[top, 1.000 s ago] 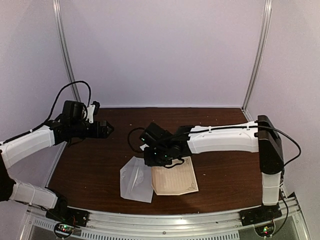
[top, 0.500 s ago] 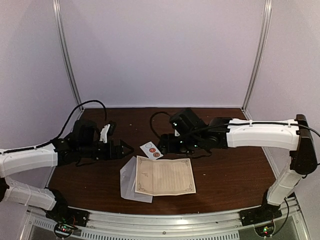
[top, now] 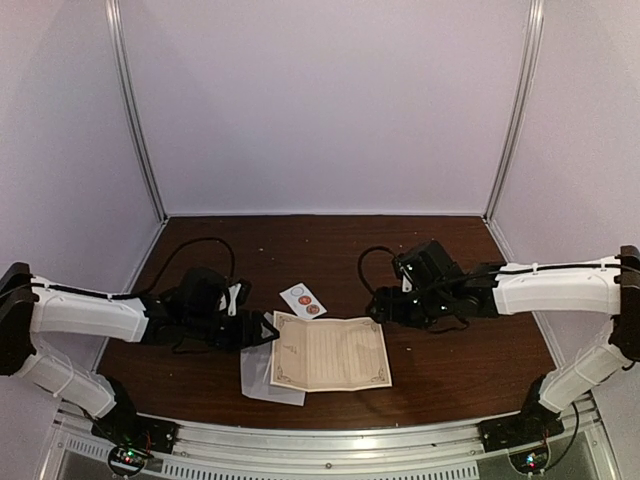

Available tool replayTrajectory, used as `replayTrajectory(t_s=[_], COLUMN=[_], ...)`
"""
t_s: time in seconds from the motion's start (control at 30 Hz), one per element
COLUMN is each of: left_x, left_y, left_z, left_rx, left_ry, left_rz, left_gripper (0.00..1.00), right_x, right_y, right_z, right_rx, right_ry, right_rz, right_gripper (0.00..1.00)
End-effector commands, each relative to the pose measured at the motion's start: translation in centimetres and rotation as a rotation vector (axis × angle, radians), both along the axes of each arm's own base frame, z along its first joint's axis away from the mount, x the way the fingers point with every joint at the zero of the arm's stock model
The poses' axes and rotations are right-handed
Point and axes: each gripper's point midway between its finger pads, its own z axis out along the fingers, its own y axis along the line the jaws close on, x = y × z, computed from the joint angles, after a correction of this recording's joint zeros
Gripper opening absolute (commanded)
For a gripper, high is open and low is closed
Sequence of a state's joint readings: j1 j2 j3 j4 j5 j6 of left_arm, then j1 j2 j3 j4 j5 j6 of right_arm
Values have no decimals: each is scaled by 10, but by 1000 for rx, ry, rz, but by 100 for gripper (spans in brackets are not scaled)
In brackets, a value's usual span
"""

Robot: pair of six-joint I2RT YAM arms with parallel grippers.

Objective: Place the letter into the envelope and seal it

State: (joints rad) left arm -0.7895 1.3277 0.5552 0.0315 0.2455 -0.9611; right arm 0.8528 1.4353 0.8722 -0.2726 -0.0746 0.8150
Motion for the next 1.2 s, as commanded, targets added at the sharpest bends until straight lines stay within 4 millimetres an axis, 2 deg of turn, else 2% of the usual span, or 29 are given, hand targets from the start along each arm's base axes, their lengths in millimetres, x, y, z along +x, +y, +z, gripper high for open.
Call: replayTrajectory(t_s=[0.0, 0.17, 0.23, 0.37, 0.5, 0.57, 0.63, 0.67, 0.77, 0.87, 0.93, 1.07, 1.17], left_x=[5, 5, 4, 3, 4, 3, 0, 1, 7, 14, 14, 4, -12], left_y=[-8, -15, -19, -27, -40, -46, -54, -57, -64, -65, -66, -66, -64], left_z=[-4, -12, -12, -15, -14, -17, -16, -11, 16, 63, 99, 160, 196], left_rx=[-10, -2, -22, -37, -55, -54, -57, -61, -61, -86, -113, -152, -193], left_ry=[-6, 10, 11, 20, 16, 22, 19, 2, -93, -245, -353, -521, -590], left_rz=[5, -19, -35, -54, -85, -104, -129, -138, -158, -191, -230, -333, -412], left_gripper=[66, 54, 47, 43, 32, 21, 1, 0, 0, 0, 0, 0, 0], right_x=[3, 4, 5, 6, 7, 8, 9, 9, 11, 10, 9, 6, -2], right_y=[8, 7, 6, 3, -1, -3, -5, -7, -14, -24, -28, -44, -42], right_z=[21, 23, 24, 26, 28, 31, 38, 42, 56, 71, 90, 119, 147], right_rx=[82, 86, 84, 72, 67, 73, 91, 101, 138, 196, 257, 332, 399], right_ry=[-44, -48, -51, -55, -64, -67, -76, -83, -116, -167, -222, -320, -401], right_rz=[6, -3, -7, -24, -39, -53, -67, -74, -96, -101, -94, -108, -50], right_gripper=[75, 75, 75, 75, 75, 75, 76, 76, 82, 89, 94, 100, 100])
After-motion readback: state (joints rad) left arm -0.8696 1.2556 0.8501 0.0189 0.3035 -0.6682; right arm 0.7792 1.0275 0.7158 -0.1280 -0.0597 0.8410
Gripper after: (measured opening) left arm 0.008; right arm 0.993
